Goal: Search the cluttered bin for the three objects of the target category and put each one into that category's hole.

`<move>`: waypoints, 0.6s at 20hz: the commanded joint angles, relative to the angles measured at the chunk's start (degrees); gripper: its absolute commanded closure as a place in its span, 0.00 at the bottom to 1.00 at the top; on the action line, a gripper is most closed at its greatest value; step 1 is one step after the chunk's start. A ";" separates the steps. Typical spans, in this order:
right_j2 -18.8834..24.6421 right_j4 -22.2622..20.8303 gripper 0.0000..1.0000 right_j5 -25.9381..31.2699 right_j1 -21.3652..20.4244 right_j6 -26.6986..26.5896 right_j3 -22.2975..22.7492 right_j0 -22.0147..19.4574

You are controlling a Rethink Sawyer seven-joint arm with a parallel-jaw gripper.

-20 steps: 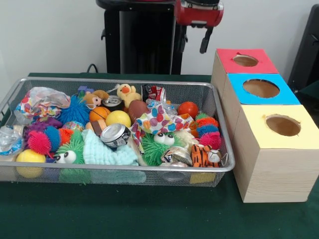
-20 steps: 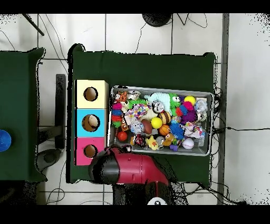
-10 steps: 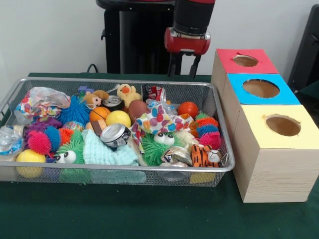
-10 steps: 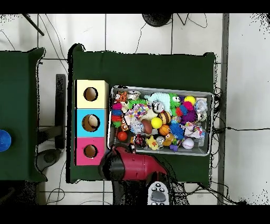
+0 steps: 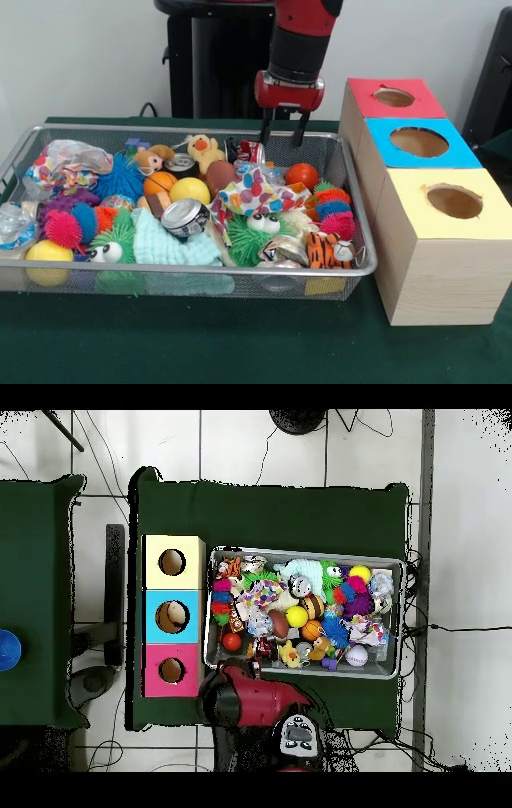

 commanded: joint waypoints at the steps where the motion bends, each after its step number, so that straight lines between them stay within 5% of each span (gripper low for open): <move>1: -0.04 1.52 0.00 -5.94 5.52 11.20 -5.08 -0.65; 7: -0.67 2.79 0.00 -8.44 3.92 12.62 -4.18 -0.94; 12: 3.03 3.60 0.00 -14.49 0.28 17.43 -0.70 -3.61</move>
